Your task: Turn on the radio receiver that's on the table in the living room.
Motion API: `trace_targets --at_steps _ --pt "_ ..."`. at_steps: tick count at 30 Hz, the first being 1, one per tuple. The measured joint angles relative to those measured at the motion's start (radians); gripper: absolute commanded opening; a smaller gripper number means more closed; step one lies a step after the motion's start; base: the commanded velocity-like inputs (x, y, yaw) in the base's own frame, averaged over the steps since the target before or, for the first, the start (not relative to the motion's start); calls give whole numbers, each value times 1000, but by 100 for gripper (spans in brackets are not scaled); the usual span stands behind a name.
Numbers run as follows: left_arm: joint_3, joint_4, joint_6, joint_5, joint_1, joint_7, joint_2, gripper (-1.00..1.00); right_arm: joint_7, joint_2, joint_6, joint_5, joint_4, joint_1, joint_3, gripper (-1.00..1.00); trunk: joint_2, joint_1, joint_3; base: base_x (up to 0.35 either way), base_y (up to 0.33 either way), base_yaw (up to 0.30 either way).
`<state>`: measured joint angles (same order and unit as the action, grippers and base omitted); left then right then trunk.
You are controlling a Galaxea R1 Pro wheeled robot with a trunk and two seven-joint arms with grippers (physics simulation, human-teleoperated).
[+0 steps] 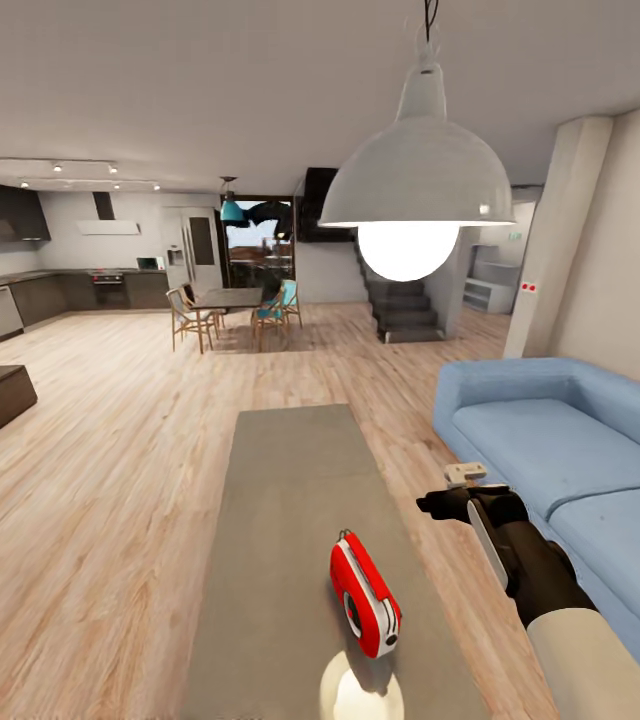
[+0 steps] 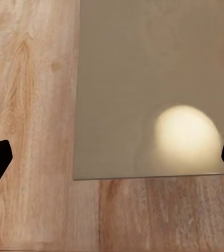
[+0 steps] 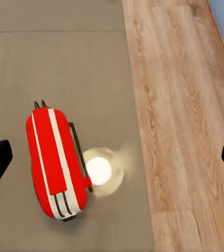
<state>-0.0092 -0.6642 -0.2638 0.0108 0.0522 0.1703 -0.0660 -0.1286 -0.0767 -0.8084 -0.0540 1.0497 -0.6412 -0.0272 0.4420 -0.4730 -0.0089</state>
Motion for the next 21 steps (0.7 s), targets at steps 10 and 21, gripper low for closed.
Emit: trace_targets --at_steps 10,21 --pt "0 0 0 0 0 0 0 100 7 0 0 6 -1 0 -118 100 0 0 0 0 0 294" --pt "0 0 0 0 0 1 0 100 9 0 0 7 -1 0 -125 100 0 0 0 0 0 263"
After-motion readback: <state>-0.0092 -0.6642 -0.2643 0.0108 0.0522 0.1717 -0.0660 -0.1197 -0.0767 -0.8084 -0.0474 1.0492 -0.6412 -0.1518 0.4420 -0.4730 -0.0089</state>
